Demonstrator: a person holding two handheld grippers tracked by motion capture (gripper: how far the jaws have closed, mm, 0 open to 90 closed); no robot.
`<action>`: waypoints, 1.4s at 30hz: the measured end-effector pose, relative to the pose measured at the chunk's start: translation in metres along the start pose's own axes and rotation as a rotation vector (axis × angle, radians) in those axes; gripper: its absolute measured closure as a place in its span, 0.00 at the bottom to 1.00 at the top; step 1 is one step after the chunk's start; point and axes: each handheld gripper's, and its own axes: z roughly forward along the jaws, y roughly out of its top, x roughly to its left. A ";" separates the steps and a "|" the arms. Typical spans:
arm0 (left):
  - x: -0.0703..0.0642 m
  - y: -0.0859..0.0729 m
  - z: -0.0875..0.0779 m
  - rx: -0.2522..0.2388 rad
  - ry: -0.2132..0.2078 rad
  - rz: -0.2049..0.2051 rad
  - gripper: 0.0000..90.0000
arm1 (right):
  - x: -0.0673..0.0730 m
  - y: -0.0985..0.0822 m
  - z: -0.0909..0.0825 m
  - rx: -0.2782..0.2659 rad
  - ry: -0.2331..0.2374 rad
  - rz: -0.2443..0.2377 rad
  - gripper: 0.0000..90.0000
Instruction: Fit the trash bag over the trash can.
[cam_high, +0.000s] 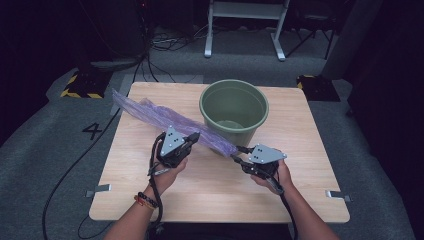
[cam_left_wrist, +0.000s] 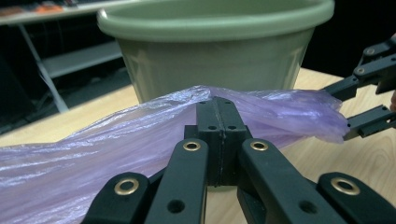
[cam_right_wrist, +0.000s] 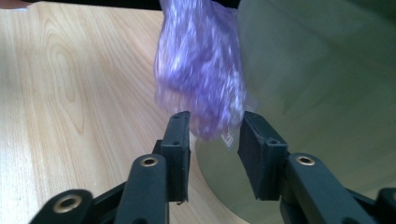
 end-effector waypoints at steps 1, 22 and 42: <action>0.000 0.002 -0.003 -0.010 0.007 0.002 1.00 | 0.000 0.000 -0.001 -0.002 -0.004 0.004 0.64; 0.027 0.040 -0.033 -0.101 0.086 0.051 1.00 | -0.035 -0.035 -0.016 0.052 0.002 0.192 0.39; 0.024 0.101 0.014 -0.108 0.133 0.120 1.00 | -0.054 -0.025 -0.041 0.005 -0.078 0.223 0.40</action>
